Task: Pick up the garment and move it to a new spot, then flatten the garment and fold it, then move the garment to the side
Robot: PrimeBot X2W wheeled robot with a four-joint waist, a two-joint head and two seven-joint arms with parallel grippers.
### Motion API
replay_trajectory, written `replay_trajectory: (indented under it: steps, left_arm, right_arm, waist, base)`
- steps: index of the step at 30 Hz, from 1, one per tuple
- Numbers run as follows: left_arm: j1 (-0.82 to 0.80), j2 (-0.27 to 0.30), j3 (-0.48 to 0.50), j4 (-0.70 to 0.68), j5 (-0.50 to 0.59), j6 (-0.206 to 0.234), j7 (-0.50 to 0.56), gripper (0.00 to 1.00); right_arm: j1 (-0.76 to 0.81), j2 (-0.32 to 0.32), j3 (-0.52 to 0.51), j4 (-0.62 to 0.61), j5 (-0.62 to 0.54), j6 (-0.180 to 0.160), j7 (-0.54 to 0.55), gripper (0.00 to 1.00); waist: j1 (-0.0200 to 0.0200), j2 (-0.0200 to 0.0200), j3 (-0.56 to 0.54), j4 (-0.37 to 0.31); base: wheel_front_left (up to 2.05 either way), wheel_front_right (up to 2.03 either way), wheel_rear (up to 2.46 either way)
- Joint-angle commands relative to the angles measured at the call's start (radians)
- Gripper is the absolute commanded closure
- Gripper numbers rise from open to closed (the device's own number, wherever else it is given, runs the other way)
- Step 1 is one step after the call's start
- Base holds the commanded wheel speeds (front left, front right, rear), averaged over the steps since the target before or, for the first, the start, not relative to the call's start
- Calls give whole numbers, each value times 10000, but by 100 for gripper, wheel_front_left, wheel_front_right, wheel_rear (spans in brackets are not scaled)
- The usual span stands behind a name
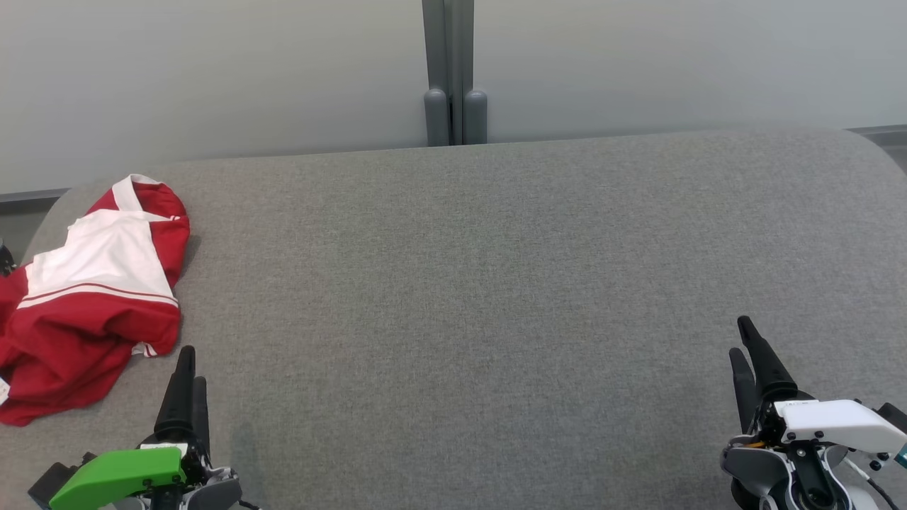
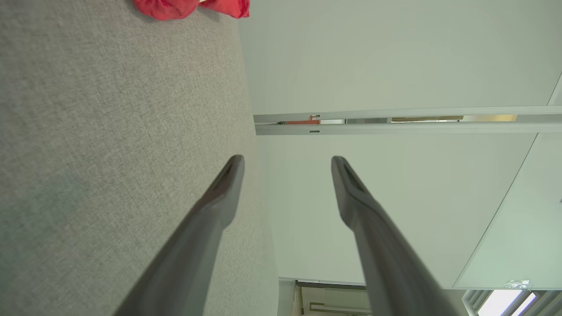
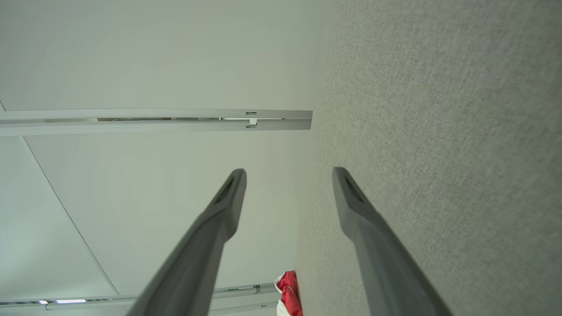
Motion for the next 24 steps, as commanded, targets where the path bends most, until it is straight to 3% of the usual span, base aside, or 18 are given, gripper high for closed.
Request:
replay_trajectory:
  steps: [1,11,17,24]
  left_arm:
    - [-113,60,110,-182,304,50,-117,0]
    - [-150,69,328,-663,1508,478,-537,0]
    - [-176,73,298,-1304,2984,786,-768,0]
    - [-92,78,-303,-2185,4880,1504,-1022,0]
  right_arm:
    - [-137,-52,-59,-158,-321,1,-106,0]
    - [-223,-62,-307,-920,-3027,1,-531,0]
    - [-291,-68,-89,-1670,-5076,2,-766,0]
    - [-217,-75,291,-2265,-7576,2,-1028,0]
  waist:
    - [0,0,-4,-4]
    - [0,0,-22,-26]
    - [0,0,-2,-28]
    - [0,0,28,-7]
  base:
    - [0,0,0]
    - [0,0,0]
    - [0,0,0]
    - [0,0,0]
